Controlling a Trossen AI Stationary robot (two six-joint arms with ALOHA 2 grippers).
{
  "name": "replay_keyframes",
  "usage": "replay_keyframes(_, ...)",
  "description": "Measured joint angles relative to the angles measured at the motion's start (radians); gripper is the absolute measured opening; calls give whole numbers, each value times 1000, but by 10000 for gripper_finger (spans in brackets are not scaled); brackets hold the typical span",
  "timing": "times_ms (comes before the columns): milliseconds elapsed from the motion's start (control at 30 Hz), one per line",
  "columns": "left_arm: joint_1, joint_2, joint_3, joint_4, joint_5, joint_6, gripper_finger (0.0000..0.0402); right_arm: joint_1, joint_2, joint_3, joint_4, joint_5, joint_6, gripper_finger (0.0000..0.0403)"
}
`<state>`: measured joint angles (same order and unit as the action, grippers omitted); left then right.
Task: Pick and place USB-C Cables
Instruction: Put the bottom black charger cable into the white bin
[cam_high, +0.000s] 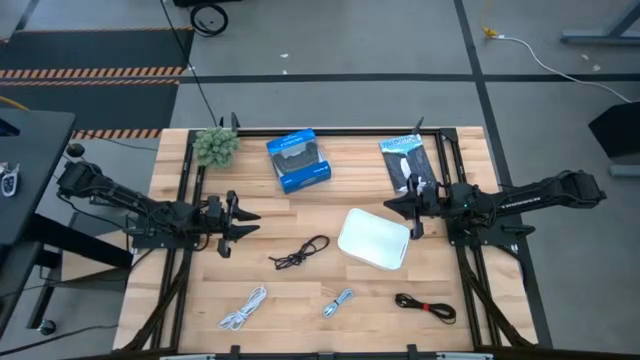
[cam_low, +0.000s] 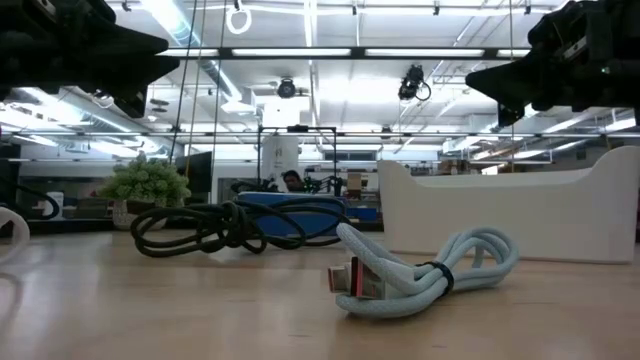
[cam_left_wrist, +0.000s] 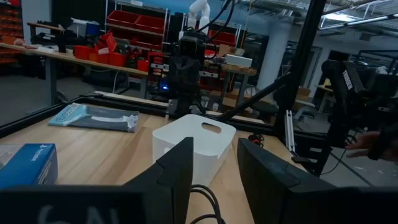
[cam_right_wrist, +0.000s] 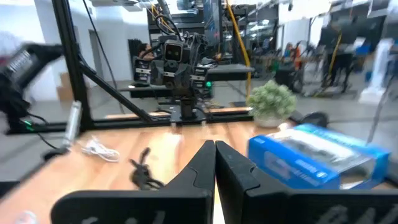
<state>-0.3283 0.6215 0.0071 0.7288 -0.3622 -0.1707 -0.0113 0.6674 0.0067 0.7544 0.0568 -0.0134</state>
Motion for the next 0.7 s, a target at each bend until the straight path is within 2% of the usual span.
replay_keyframes(100, 0, 0, 0, 0, 0, 0, 133, 0, 0, 0, 3, 4, -94, 18)
replay_keyframes(167, 0, 0, 0, 0, 0, 0, 133, 0, 0, 0, 39, 4, -96, 18)
replay_keyframes(300, 0, 0, 0, 0, 0, 0, 133, 0, 0, 0, 167, 4, -12, 18)
replay_keyframes(433, 0, 0, 0, 0, 0, 0, 133, 1, -1, 5, 334, -3, 143, 18)
replay_keyframes(700, 0, 0, 0, 0, 0, 0, 133, 73, 48, 113, 338, -154, 254, 18)
